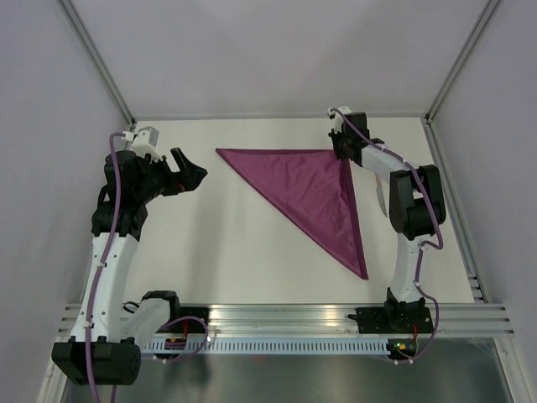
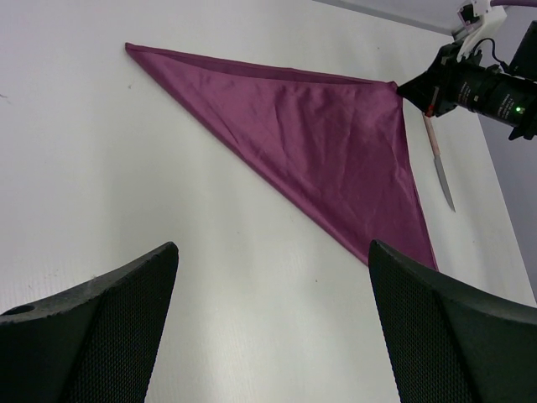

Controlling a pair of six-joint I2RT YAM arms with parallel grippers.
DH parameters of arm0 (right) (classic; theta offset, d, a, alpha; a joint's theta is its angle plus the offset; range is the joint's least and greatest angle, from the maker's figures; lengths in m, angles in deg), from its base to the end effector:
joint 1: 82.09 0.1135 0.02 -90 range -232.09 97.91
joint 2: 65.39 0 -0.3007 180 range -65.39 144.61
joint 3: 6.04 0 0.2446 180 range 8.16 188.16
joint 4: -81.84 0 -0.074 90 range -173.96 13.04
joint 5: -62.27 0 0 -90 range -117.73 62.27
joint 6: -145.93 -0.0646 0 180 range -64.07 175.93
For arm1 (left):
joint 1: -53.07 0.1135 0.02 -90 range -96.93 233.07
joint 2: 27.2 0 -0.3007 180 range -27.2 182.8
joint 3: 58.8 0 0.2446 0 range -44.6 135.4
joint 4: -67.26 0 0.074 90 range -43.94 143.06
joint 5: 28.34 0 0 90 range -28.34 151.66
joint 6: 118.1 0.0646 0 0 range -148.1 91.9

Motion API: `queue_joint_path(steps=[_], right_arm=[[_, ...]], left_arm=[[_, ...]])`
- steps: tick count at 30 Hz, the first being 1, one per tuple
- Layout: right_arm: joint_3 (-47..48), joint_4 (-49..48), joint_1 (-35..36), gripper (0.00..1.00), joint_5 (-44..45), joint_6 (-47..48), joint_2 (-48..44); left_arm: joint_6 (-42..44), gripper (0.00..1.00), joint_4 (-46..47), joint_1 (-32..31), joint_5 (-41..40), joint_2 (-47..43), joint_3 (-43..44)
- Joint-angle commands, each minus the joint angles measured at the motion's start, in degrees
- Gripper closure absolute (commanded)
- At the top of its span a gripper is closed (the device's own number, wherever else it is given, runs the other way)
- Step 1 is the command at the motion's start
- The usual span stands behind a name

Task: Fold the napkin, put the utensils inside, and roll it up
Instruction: Fold the napkin at the center of the board.

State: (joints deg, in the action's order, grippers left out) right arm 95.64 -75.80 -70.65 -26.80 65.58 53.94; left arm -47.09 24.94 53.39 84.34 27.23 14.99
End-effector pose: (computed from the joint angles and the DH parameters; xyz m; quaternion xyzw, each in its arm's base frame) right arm 0.4967 0.0994 0.2124 -0.1625 0.8916 -0.0008 0.4226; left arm 0.1990 -0.0238 0.3871 -0.0300 0.8241 -0.2496 0.5077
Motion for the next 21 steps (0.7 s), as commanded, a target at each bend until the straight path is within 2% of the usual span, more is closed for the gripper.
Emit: queue_joint_path(steps=[1,21], right_arm=[[2.4,-1.9,-0.9,0.99,0.7,-0.8,1.0],[4.0,-1.8,-3.5,1.00,0.4,-0.9,3.1]], left_arm=[[-0.9,0.03,2.0,0.3,1.4,0.2,-0.2],[-0.9,0.03,2.2,0.3,1.8,0.4,-0.5]])
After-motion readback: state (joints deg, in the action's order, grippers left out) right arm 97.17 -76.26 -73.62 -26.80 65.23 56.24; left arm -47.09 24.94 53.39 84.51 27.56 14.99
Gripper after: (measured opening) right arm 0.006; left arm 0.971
